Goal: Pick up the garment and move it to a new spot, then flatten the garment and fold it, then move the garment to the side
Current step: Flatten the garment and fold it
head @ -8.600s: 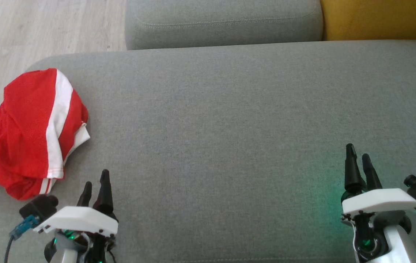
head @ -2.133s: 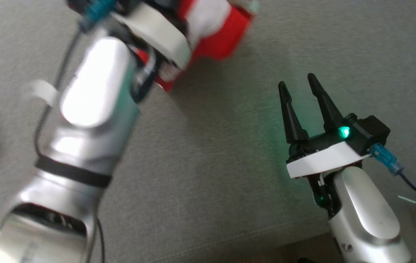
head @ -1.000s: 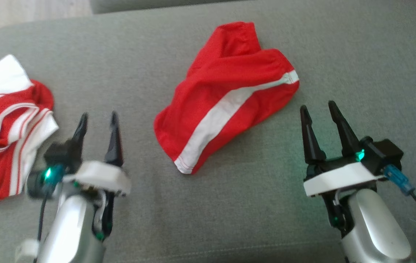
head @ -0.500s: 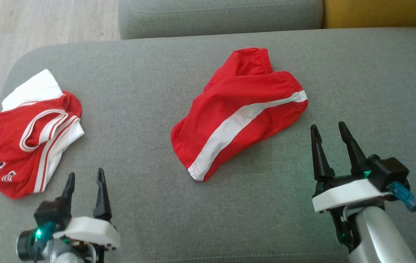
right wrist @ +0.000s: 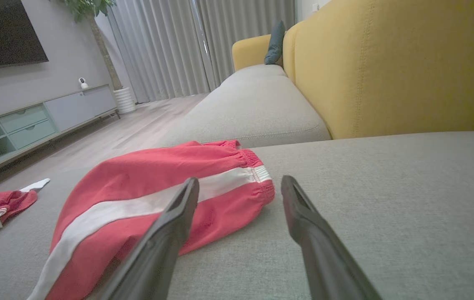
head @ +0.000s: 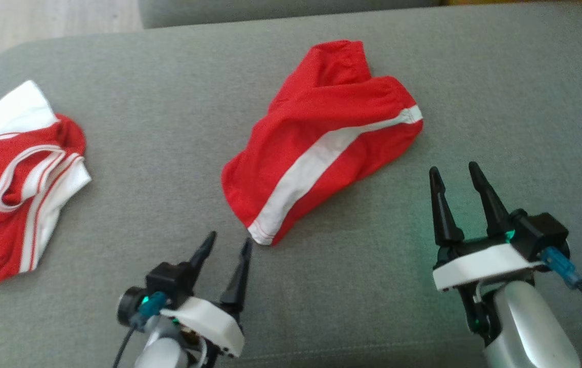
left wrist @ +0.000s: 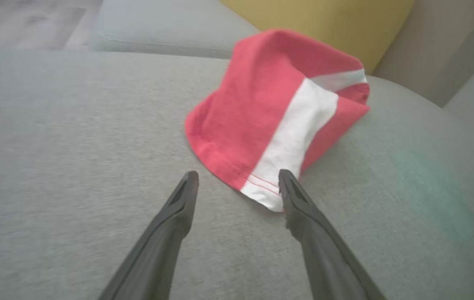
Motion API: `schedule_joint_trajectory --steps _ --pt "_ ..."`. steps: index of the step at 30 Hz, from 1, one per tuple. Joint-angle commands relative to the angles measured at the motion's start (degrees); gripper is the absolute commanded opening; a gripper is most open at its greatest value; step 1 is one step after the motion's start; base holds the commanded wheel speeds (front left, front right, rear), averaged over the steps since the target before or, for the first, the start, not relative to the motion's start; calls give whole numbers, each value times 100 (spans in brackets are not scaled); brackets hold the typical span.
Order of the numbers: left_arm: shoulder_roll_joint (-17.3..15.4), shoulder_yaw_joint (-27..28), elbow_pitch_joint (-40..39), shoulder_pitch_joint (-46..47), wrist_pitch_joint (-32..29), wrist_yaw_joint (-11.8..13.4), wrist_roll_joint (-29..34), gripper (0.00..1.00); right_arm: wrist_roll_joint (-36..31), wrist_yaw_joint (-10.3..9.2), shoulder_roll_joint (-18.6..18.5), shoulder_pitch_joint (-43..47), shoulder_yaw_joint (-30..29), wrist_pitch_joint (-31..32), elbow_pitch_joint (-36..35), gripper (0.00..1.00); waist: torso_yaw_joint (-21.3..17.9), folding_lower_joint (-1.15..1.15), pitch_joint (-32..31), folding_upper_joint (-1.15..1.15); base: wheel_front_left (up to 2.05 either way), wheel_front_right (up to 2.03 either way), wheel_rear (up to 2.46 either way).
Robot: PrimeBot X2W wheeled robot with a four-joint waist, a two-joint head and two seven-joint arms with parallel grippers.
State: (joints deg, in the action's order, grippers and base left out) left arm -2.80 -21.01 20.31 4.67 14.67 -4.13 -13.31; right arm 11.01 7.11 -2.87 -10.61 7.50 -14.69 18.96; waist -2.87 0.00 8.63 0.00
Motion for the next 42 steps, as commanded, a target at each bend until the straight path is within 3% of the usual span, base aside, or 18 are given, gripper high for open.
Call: schedule_joint_trajectory --steps 1,5,13,14,15,17,22,28,36,37,38,40,42 --pt "-9 95 -89 256 33 -34 -19 100 -25 37 0 -255 145 -31 -186 100 -132 0 119 0 0 0 0" --pt "-9 -189 395 547 33 -39 -2 100 -55 37 0 -333 108 -31 -201 100 -341 0 307 0 0 0 0" --pt "-9 -119 721 846 33 -9 114 98 -65 37 0 -370 34 -31 -260 100 -474 0 501 0 0 0 0" --pt "-9 -112 736 857 33 -4 111 83 -60 37 0 -371 32 -31 -267 100 -478 0 516 0 0 0 0" --pt "-9 -105 751 868 33 2 101 41 -56 37 0 -375 29 -31 -272 100 -478 0 531 0 0 0 0" --pt "-9 -92 782 893 33 24 91 0 -48 37 0 -392 29 -31 -274 100 -474 0 556 0 0 0 0" --pt "-8 62 699 991 33 190 187 0 -46 37 0 -451 -24 -31 -276 100 -382 0 602 0 0 0 0" --pt "-97 759 270 987 33 536 487 0 -1 37 0 -474 -101 -31 -236 100 -195 0 556 0 0 0 0" --pt "-374 1332 288 1276 33 638 783 0 72 37 0 -508 5 -31 -156 100 -128 0 533 0 0 0 0" --pt "-404 1386 334 1338 33 644 812 7 76 37 0 -513 19 -31 -146 100 -135 0 532 0 0 0 0" --pt "-417 1436 390 1388 33 645 825 31 78 37 0 -518 33 -31 -137 100 -146 0 524 0 0 0 0" --pt "-402 1545 497 1455 33 675 824 100 91 37 0 -511 56 -31 -121 100 -167 0 501 0 0 0 0" --pt "-356 1681 512 1479 33 744 799 100 131 37 0 -506 67 -31 -108 100 -179 0 471 0 0 0 0"
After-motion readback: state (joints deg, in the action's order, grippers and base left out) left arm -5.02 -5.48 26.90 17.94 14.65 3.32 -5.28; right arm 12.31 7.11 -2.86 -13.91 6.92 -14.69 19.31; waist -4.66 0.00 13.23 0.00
